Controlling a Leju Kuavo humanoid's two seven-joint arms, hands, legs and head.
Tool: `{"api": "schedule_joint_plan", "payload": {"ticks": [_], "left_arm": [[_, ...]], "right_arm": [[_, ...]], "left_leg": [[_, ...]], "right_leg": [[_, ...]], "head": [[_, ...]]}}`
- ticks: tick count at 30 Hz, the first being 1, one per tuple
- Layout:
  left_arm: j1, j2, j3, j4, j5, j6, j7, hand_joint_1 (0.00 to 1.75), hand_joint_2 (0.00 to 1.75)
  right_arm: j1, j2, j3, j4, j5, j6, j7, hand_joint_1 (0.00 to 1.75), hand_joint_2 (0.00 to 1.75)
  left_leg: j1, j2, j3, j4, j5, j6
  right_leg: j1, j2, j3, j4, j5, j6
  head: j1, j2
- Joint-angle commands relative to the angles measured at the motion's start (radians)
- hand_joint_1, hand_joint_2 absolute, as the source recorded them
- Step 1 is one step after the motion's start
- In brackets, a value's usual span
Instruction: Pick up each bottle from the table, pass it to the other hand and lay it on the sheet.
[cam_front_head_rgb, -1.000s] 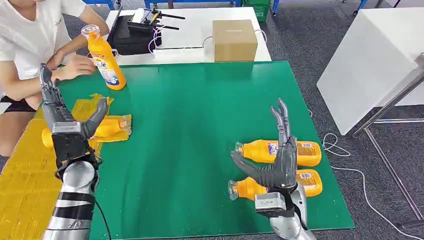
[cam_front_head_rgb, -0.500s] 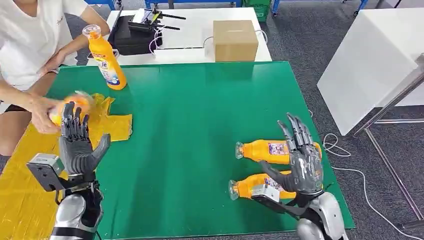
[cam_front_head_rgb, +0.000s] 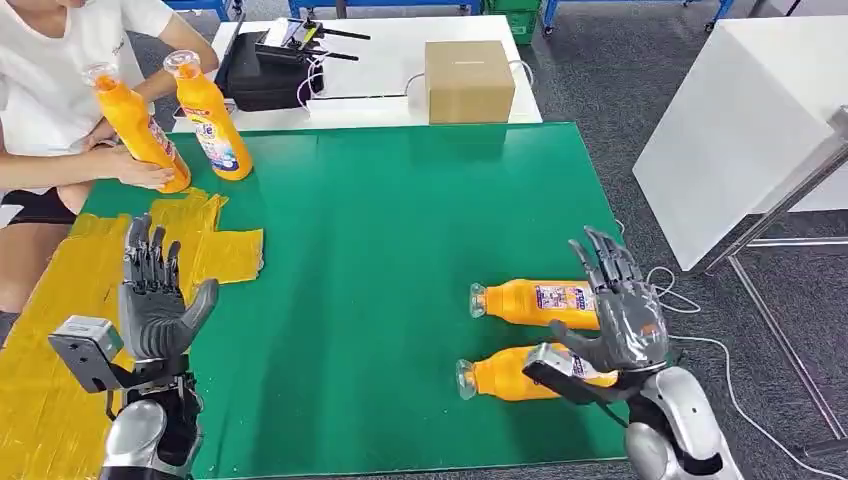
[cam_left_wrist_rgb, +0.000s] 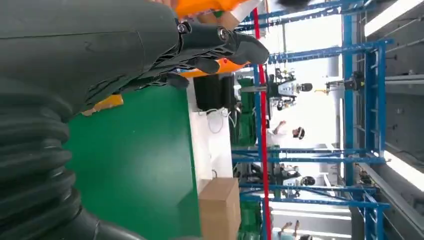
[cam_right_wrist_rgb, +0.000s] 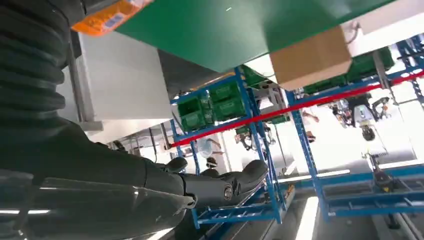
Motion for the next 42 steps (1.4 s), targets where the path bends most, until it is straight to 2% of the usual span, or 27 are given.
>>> {"api": "schedule_joint_plan", "payload": {"ticks": [1,5,8,18,27,31,35,37,39,42], "left_arm": [[-0.064,-0.028,0.011,0.124,0.01,-0.024,0.01,0.0,1.75],[-0.086,-0.03,-0.007,0.155,0.012,-0.028,0.014,0.0,1.75],[-0.095,-0.029,-0.016,0.168,0.012,-0.029,0.016,0.0,1.75],[-0.112,-0.031,0.003,0.206,0.014,-0.019,0.029,0.0,1.75],[-0.105,-0.028,0.01,0.208,0.013,-0.017,0.032,0.0,1.75],[-0.088,-0.029,0.033,0.203,0.013,-0.004,0.034,0.0,1.75],[-0.049,-0.034,0.068,0.177,0.011,0.008,0.035,0.0,1.75],[-0.035,-0.036,0.077,0.172,0.009,0.01,0.039,0.0,1.75],[-0.029,-0.039,0.084,0.174,0.008,0.01,0.038,0.0,1.75],[-0.027,-0.039,0.084,0.174,0.008,0.01,0.037,0.0,1.75]], "right_arm": [[-0.322,-0.042,0.052,0.31,-0.013,0.101,0.036,0.0,1.75],[-0.425,-0.058,0.101,0.431,-0.031,0.186,0.06,0.0,1.75],[-0.456,-0.054,0.123,0.5,-0.053,0.224,0.059,0.0,1.75],[-0.5,-0.02,0.177,0.658,-0.053,0.238,0.071,0.0,1.75],[-0.49,-0.018,0.198,0.656,-0.055,0.246,0.07,0.0,1.75],[-0.408,-0.042,0.191,0.483,-0.158,0.244,0.005,0.0,1.75],[-0.313,-0.074,0.192,0.25,-0.111,0.174,0.054,0.0,1.75],[-0.286,-0.092,0.193,0.195,-0.083,0.174,0.08,0.0,1.75],[-0.275,-0.112,0.194,0.184,-0.059,0.187,0.104,0.0,1.75],[-0.269,-0.116,0.192,0.187,-0.062,0.186,0.101,0.0,1.75]], "left_leg": [[0.0,0.003,0.004,-0.001,-0.001,-0.001],[0.0,0.003,0.005,-0.001,0.0,-0.001],[0.0,0.001,0.004,-0.001,0.0,0.0],[0.001,0.001,0.004,-0.001,0.0,0.0],[0.001,0.0,0.005,-0.001,-0.001,-0.001],[0.0,-0.001,0.003,-0.001,0.0,-0.001],[0.001,-0.001,0.006,-0.001,-0.001,-0.001],[0.0,-0.001,0.003,-0.001,-0.001,-0.001],[0.001,-0.001,0.007,-0.001,-0.003,-0.001],[0.001,-0.001,0.004,0.0,-0.001,-0.001]], "right_leg": [[0.0,0.003,0.003,-0.001,0.001,0.001],[0.0,0.002,0.003,-0.001,0.001,0.0],[0.0,0.001,0.002,-0.001,0.0,0.0],[0.001,0.001,0.003,-0.001,0.0,0.0],[0.001,0.0,0.003,-0.001,-0.001,0.0],[0.0,-0.001,0.002,-0.001,-0.001,0.0],[0.001,-0.001,0.004,-0.001,-0.002,0.0],[0.0,0.0,0.002,0.0,-0.001,0.0],[0.002,-0.001,0.006,-0.001,-0.003,0.0],[0.001,-0.001,0.003,-0.001,-0.001,0.001]], "head": [[0.0,0.0],[0.0,0.0],[0.0,0.0],[0.0,0.0],[0.0,0.0],[0.0,0.0],[0.0,0.0],[0.0,0.0],[0.0,0.0],[0.0,0.0]]}}
